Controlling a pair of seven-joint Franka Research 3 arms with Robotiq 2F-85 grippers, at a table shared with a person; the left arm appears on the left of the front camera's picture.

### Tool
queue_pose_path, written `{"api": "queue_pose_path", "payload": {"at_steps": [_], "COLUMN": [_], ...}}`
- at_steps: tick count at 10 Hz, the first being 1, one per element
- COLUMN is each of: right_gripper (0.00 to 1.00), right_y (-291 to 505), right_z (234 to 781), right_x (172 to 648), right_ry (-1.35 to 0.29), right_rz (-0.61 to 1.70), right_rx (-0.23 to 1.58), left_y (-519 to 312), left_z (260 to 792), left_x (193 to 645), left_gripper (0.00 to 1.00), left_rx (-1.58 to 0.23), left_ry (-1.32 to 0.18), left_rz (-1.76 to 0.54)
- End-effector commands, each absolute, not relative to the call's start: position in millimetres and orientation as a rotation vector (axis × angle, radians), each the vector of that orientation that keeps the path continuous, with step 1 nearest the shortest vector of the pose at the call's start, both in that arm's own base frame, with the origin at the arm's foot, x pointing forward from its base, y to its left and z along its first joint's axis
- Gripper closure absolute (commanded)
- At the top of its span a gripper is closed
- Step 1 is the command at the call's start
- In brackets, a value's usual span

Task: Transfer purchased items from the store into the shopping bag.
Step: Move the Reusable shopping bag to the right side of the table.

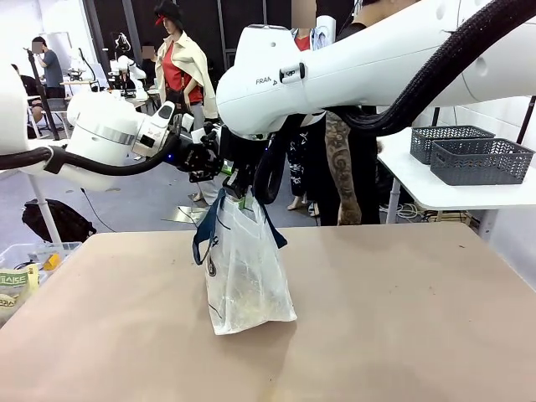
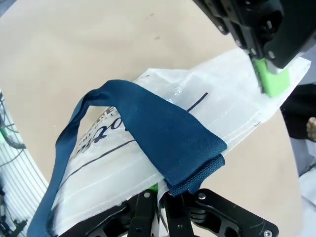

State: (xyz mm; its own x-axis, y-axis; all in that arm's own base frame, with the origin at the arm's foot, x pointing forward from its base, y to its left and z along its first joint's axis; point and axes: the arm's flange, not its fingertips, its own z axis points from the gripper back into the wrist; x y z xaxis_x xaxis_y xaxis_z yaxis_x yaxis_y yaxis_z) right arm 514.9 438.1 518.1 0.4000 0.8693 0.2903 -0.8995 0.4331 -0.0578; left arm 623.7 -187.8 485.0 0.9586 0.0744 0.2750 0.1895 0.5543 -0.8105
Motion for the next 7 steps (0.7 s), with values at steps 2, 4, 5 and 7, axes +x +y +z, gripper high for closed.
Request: {"api": "queue_pose_path", "payload": {"at_steps": [2, 4, 5, 7], "right_gripper": [1.0, 1.0, 1.0, 1.0], "right_y": [433.0, 433.3, 434.1, 435.7], "right_z": [509.1, 509.1, 508.4, 506.0], "right_x": [503.0, 502.7, 501.4, 501.9], "right_ry": [-0.307, -0.302, -0.304, -0.303], "right_rz": [1.121, 1.121, 1.113, 1.113], "right_rx": [0.107, 0.104, 0.101, 0.096], "left_y": [-192.9, -199.3, -201.9, -202.4], "left_z": [487.0, 487.8, 487.9, 495.2], "left_x": [618.9, 627.5, 628.4, 622.5], "left_gripper": [1.0, 0.66, 0.59, 0.59], "left_rx": [-0.94, -0.943, -0.937, -0.941], "left_ry": [-0.334, -0.3, -0.3, -0.332], "left_rz": [-0.005, -0.024, -0.034, -0.048]}}
